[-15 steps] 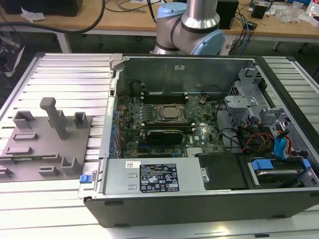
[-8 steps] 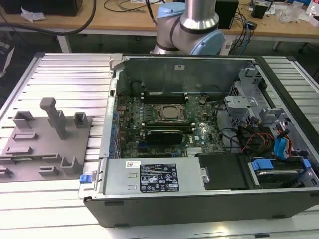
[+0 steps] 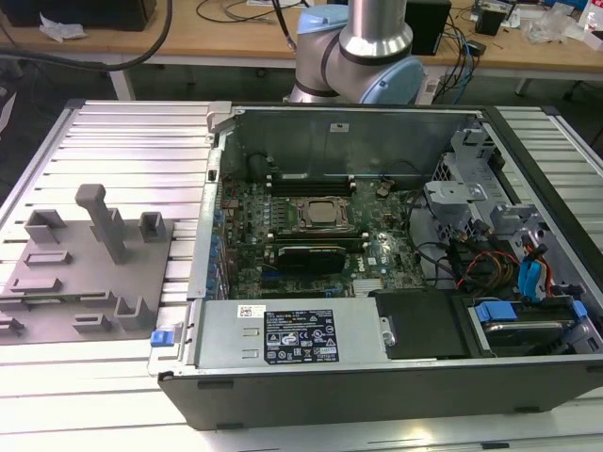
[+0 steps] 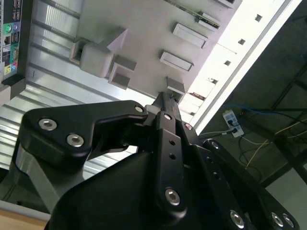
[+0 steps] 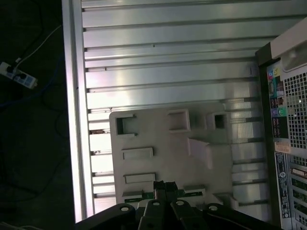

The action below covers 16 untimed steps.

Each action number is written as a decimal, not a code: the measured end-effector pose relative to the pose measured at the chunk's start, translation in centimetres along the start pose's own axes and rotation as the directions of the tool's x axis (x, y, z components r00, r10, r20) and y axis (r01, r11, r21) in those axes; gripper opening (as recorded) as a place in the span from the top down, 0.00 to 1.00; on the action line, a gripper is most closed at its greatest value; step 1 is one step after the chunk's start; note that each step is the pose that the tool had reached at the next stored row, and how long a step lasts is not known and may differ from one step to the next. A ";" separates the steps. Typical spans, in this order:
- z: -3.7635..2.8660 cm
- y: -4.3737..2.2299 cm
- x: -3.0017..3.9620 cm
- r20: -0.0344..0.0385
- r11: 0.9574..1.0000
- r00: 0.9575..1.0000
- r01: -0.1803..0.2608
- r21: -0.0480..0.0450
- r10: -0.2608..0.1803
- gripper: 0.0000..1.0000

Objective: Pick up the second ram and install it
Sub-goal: 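Reach for the second ram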

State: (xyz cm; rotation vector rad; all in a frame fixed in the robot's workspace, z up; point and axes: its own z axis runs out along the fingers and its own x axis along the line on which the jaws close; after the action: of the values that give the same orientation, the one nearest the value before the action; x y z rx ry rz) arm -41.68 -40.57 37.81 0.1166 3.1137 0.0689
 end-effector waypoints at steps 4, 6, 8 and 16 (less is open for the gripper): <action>0.02 -0.78 -0.14 0.000 1.000 1.000 0.000 0.000 0.000 0.89; 0.03 -0.93 -0.17 0.000 1.000 1.000 0.000 0.000 0.000 0.89; 0.06 -1.04 -0.22 0.000 1.000 1.000 0.000 0.000 0.000 0.89; 0.18 -1.42 -0.42 0.000 1.000 1.000 0.000 0.000 0.000 0.89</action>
State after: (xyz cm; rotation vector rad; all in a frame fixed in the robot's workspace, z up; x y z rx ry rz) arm -41.37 -42.01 37.58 0.1165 3.1136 0.0688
